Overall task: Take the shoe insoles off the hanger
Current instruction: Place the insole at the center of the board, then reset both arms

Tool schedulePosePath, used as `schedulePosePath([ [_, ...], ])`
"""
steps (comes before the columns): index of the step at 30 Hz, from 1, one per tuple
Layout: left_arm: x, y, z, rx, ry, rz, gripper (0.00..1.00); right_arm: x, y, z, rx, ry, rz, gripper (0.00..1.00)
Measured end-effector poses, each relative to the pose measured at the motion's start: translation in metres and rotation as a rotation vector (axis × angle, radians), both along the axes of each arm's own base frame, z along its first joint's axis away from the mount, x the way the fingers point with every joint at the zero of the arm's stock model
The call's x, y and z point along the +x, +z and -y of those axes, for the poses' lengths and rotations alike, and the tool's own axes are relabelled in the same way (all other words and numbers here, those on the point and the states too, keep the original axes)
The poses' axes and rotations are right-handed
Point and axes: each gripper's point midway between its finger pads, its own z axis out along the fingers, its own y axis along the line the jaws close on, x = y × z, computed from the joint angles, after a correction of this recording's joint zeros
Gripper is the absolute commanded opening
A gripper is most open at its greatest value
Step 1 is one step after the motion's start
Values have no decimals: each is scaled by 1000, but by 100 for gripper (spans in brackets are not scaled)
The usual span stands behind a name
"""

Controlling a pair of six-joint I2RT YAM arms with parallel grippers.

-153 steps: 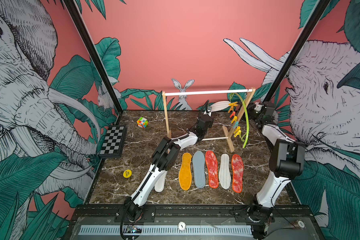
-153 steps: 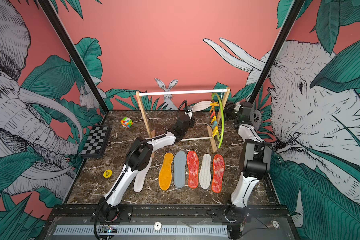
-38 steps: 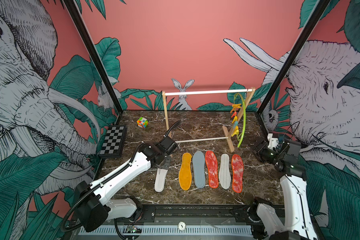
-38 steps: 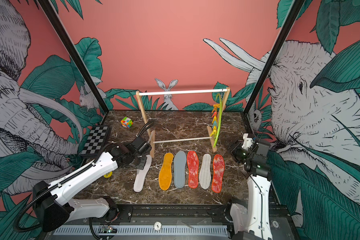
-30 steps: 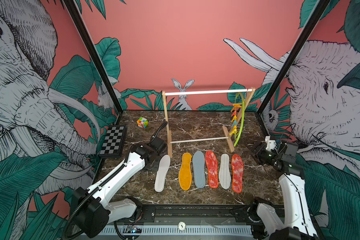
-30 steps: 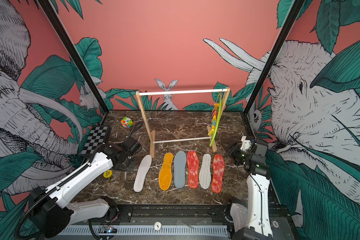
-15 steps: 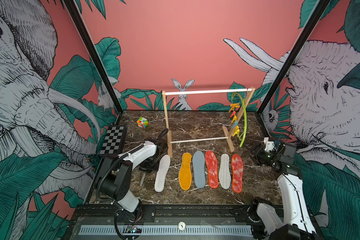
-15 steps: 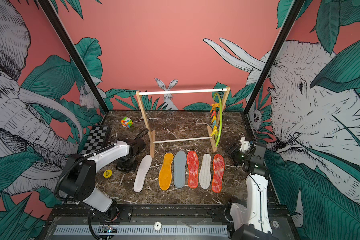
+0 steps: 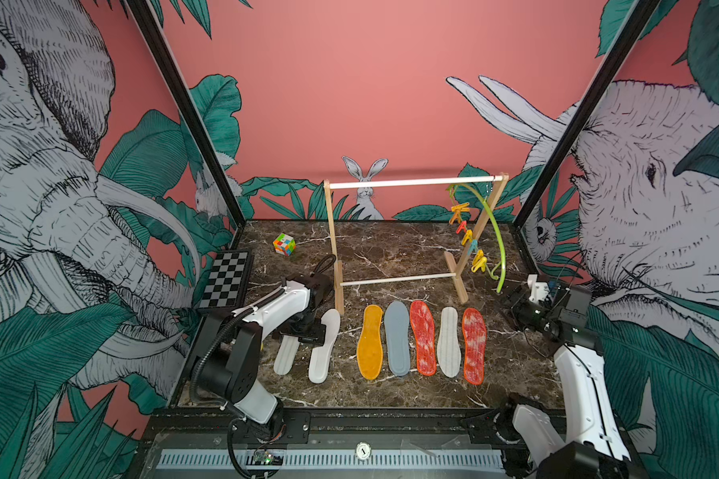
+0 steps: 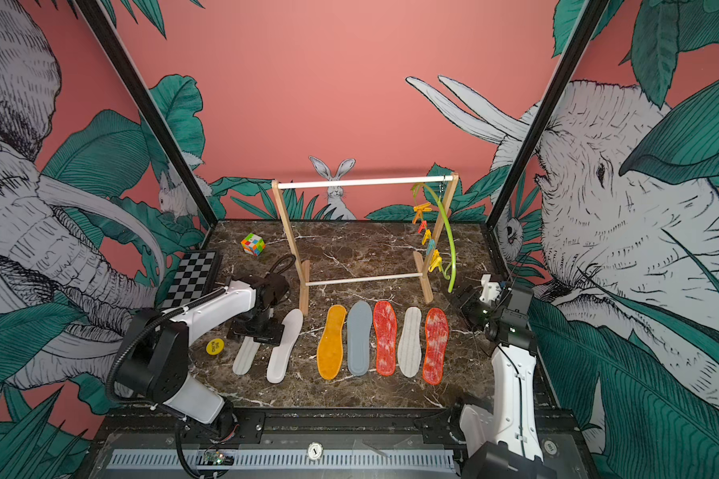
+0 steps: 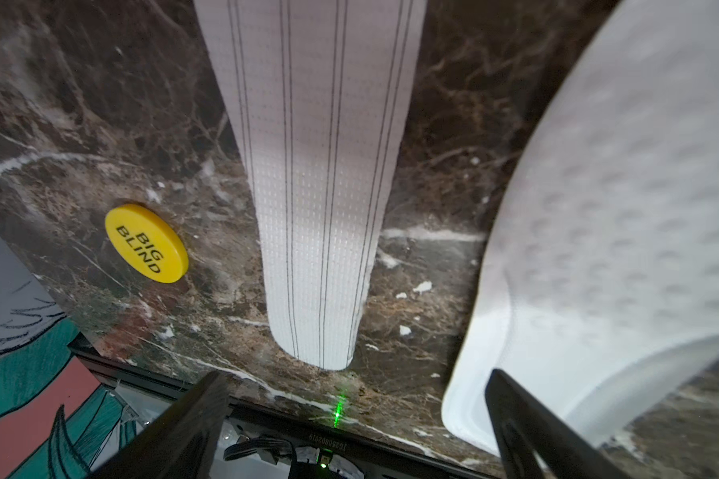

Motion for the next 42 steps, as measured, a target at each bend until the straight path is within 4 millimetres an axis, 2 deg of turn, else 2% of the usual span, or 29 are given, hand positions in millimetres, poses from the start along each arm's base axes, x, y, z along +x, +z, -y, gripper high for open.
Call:
schedulePosePath([
  [1,2,6,2,-17,-1,27,99,0,-4,4,-8,-10,-14,84],
  [2,6,15,3,-38,-1,63,99,1,-9,8,-15,-23,-30,91],
  [5,18,42,8,-99,-9,187,99,1,-21,23,-46,-73,-75,92],
  [8,31,74,13,-162,-37,345,99,0,-24,40,-101,-143,-100,91],
  [11,44,106,15,-209,-83,520,99,-1,-13,60,-202,-245,-38,98],
  [17,63,168,17,-284,-207,933,99,-11,28,89,-375,-434,149,99],
  [20,68,190,12,-270,-236,1123,93,-12,24,108,-395,-543,129,99],
  [22,74,196,8,-243,-252,1239,99,-12,13,115,-403,-587,125,95],
  [25,80,190,3,-179,-287,1325,100,-15,-5,125,-427,-641,108,94],
  [28,93,174,-10,-61,-267,1350,100,-15,-7,138,-500,-690,106,94],
  [30,103,153,-26,20,-220,1324,99,-12,-2,145,-601,-701,114,95],
  [32,109,123,-45,86,-159,1264,99,-6,1,146,-728,-680,122,96],
  [35,108,86,-70,140,-71,1185,99,3,-4,143,-859,-630,113,96],
  [39,113,70,-87,138,5,1168,99,8,-34,134,-965,-561,86,96],
  [42,120,61,-94,117,35,1165,99,11,-66,116,-1032,-460,57,97],
])
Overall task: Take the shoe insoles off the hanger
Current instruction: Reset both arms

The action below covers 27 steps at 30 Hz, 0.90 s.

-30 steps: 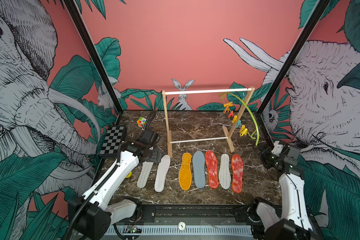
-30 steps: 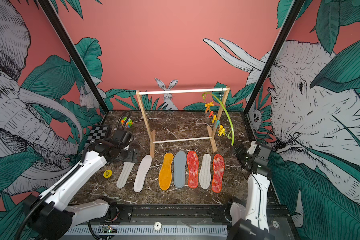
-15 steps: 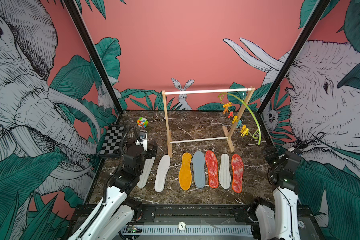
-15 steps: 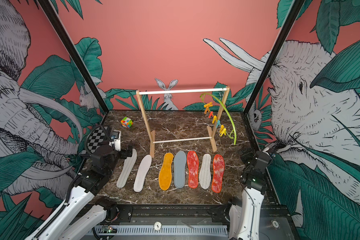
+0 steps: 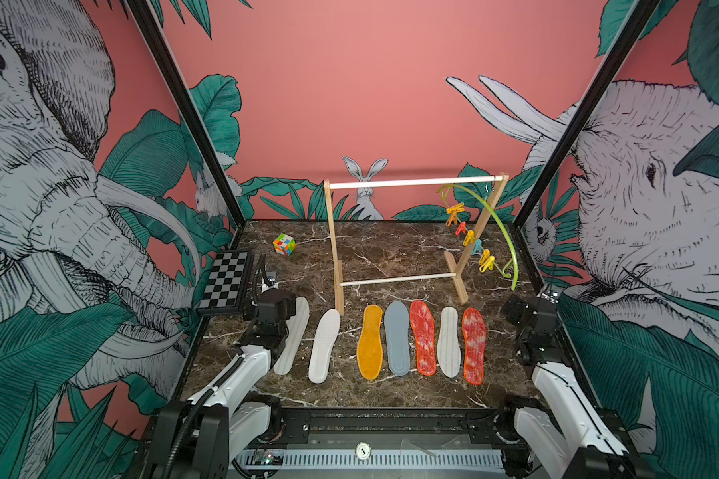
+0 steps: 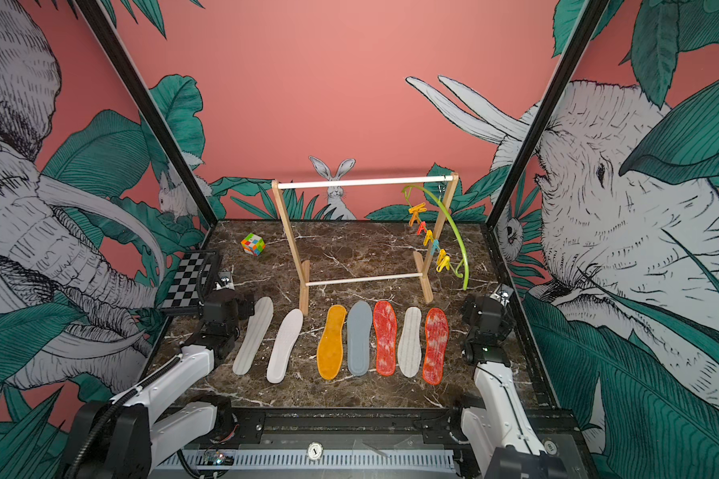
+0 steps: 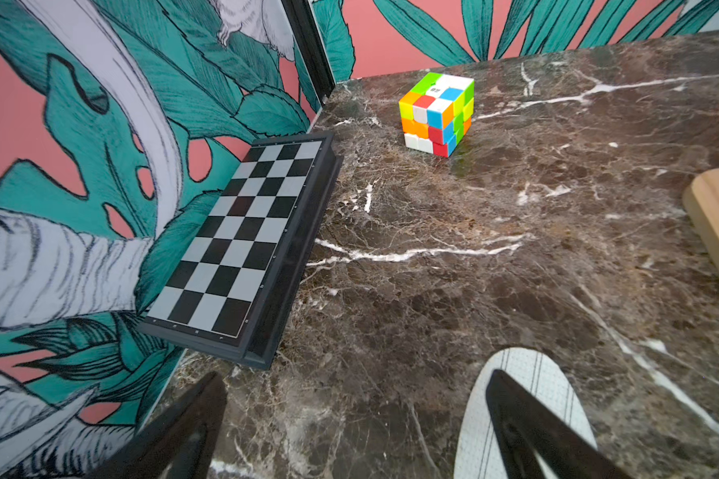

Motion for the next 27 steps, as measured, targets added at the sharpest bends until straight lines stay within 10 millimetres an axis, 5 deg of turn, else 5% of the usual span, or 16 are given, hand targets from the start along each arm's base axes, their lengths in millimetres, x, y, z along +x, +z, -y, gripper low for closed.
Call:
schedulePosePath([
  [5,1,-24,0,-27,-36,3,99,10,-22,-16,-56,72,-29,97],
  [13,30,-32,16,-21,-135,87,99,36,-27,-26,-95,148,35,99],
  [19,43,-57,22,-19,-167,88,99,49,-36,-32,-109,190,53,99],
  [27,66,-33,26,-30,-189,142,99,71,-69,-44,-148,253,-9,98],
])
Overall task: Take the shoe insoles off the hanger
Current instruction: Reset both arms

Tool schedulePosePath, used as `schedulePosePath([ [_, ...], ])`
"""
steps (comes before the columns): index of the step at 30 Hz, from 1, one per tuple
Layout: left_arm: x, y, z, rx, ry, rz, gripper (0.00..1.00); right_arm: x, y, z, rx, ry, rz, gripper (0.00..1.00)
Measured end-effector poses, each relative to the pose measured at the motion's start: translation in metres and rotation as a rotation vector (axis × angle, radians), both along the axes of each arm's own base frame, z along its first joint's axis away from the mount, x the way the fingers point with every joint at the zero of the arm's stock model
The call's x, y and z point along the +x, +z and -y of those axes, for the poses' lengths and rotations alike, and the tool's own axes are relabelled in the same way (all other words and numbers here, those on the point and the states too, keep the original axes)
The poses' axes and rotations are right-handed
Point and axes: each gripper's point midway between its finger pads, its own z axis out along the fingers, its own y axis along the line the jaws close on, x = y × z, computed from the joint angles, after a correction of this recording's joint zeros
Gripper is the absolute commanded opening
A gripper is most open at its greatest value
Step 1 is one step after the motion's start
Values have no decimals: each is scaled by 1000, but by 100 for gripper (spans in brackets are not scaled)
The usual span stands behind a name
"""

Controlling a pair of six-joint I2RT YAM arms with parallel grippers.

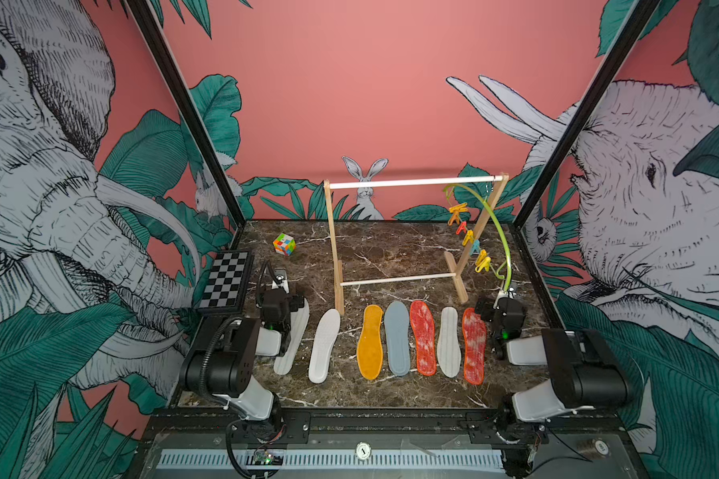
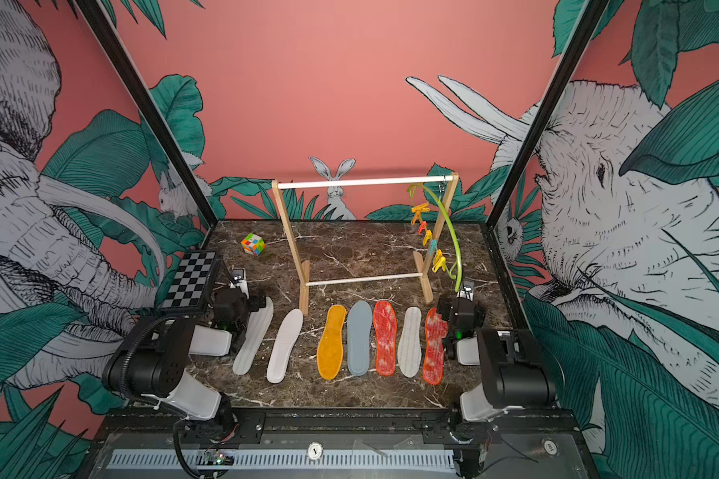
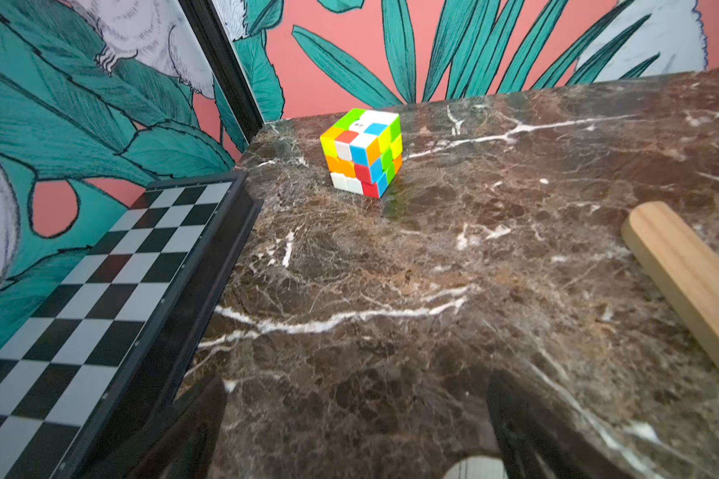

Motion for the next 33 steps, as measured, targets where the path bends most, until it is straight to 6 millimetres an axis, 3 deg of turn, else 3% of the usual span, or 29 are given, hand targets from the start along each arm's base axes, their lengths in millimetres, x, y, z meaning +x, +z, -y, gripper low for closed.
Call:
schedulePosePath([
  [7,5,-1,1,-2,-6,-22,99,27,29,-11,-39,23,54,98],
  [24,3,-6,1,-3,-13,-45,100,25,26,-9,-57,18,36,98],
  [33,3,-6,2,-3,-14,-46,99,28,22,-18,-50,81,9,98],
])
